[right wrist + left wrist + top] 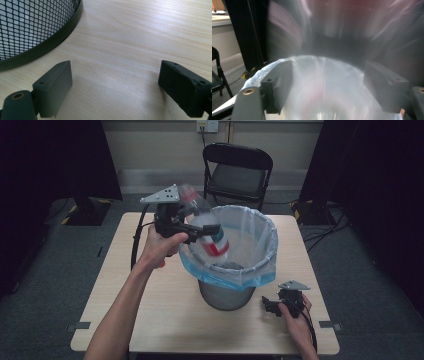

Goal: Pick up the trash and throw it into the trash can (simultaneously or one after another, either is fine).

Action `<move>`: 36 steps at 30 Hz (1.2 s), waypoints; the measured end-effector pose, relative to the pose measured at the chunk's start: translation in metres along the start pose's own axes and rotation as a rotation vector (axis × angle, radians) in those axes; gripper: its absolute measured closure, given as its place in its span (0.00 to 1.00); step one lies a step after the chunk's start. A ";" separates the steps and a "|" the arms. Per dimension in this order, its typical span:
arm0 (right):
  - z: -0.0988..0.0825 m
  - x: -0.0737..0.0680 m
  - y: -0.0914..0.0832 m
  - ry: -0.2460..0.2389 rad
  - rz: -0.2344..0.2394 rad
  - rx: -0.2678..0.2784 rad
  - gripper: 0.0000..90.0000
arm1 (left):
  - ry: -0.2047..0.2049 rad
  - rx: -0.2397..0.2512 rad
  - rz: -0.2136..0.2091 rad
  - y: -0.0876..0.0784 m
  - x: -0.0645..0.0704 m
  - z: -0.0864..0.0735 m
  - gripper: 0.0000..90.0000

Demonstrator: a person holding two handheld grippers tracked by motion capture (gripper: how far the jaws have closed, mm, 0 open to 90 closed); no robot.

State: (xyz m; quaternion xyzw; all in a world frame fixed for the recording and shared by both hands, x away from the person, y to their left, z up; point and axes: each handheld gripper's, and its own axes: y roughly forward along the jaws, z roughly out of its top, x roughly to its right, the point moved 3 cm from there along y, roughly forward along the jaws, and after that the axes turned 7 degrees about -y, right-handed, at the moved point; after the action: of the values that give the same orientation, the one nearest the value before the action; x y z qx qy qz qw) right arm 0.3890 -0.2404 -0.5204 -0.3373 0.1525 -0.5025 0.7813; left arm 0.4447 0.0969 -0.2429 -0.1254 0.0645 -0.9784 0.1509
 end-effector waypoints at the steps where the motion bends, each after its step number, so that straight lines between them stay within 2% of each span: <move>1: 0.000 0.000 0.000 0.000 0.000 0.000 0.12 | -0.003 -0.004 -0.008 0.000 0.000 -0.001 0.30; 12: 0.000 0.000 0.000 0.001 0.000 -0.001 0.12 | 0.002 -0.006 0.014 -0.003 -0.004 -0.004 0.29; 20: 0.000 0.000 0.000 0.002 0.000 -0.001 0.12 | -0.010 0.001 0.027 -0.010 -0.008 -0.006 0.27; 26: 0.000 0.000 0.000 0.001 0.000 -0.001 0.12 | -0.016 0.022 0.070 -0.020 -0.014 -0.008 0.26; 29: 0.000 0.000 0.000 0.002 0.000 -0.001 0.12 | -0.030 0.052 0.101 -0.031 -0.018 -0.010 0.25; 30: 0.000 0.000 0.000 0.002 0.000 -0.001 0.12 | -0.030 0.052 0.101 -0.031 -0.018 -0.010 0.25; 31: 0.000 0.000 0.000 0.002 -0.001 -0.001 0.12 | -0.025 0.054 0.127 -0.037 -0.019 -0.011 0.25; 34: 0.000 0.000 0.000 0.001 0.000 -0.001 0.12 | -0.024 0.049 0.139 -0.041 -0.021 -0.013 0.26; 35: 0.000 0.000 0.000 0.002 0.000 -0.001 0.12 | -0.032 0.056 0.161 -0.048 -0.024 -0.015 0.26; 36: 0.000 0.000 0.000 0.002 0.000 -0.001 0.12 | -0.035 0.061 0.165 -0.050 -0.026 -0.016 0.26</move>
State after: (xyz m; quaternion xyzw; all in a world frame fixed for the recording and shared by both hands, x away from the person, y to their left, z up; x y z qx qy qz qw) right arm 0.3890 -0.2402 -0.5204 -0.3373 0.1534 -0.5027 0.7810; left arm 0.4503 0.1542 -0.2559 -0.1322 0.0424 -0.9618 0.2357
